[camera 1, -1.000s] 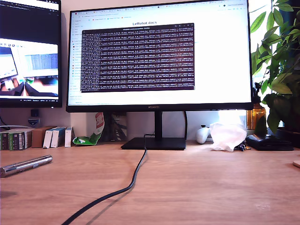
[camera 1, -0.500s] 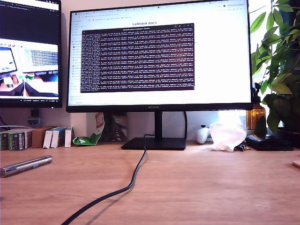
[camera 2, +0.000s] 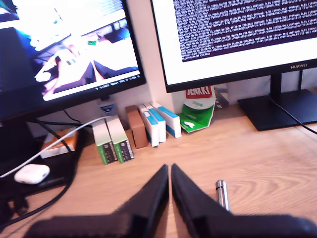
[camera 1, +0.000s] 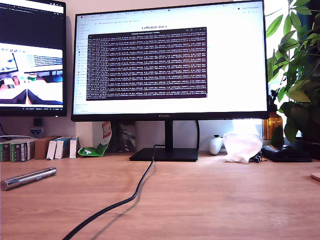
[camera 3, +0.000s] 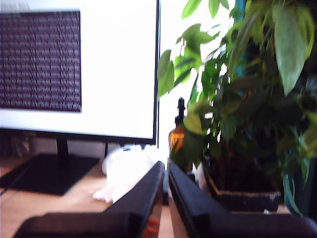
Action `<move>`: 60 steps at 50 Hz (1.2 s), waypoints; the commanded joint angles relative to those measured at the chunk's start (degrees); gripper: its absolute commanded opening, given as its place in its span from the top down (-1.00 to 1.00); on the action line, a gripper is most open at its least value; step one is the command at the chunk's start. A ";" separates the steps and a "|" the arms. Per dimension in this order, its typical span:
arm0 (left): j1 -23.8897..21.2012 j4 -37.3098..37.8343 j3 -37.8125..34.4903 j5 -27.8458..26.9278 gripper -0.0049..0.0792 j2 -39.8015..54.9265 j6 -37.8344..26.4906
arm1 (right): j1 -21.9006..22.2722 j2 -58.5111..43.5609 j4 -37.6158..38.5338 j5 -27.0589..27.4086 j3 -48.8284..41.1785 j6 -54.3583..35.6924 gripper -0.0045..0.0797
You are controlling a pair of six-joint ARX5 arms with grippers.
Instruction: Pick the metallic laser pointer with your right arm, pass it to your left arm, then place it down to the left side of the table
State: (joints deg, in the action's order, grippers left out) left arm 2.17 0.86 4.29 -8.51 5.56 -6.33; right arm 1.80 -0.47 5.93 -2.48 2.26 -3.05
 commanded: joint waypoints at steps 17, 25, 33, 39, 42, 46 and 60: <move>1.20 8.61 -3.04 0.17 0.93 -6.23 3.96 | 0.33 0.42 -4.48 -0.17 -1.97 -0.35 0.92; 1.20 9.88 -5.38 6.21 0.93 -6.23 10.91 | 0.59 0.42 -7.23 0.07 -1.97 0.28 0.92; 1.20 11.63 -5.46 8.98 0.93 -6.23 13.90 | 0.63 0.42 -11.04 1.79 -1.97 0.22 0.92; 1.20 11.82 -5.46 8.31 0.93 -5.99 15.52 | 0.63 0.42 -12.57 1.68 -1.97 0.76 0.92; 1.07 11.82 -5.46 7.48 0.93 -5.38 15.54 | 0.61 0.42 -14.36 1.49 -1.97 0.96 0.92; 1.05 11.78 -5.46 7.48 0.93 -4.28 15.34 | 0.61 0.42 -15.54 1.55 -1.97 1.75 0.92; 1.05 11.54 -5.46 7.45 0.93 -4.07 15.34 | 0.57 0.37 -15.41 1.60 -1.92 5.99 0.92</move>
State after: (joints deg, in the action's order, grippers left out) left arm 3.16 11.57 0.54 -0.97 1.26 8.86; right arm 1.91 -0.45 -10.07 -0.93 1.58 2.81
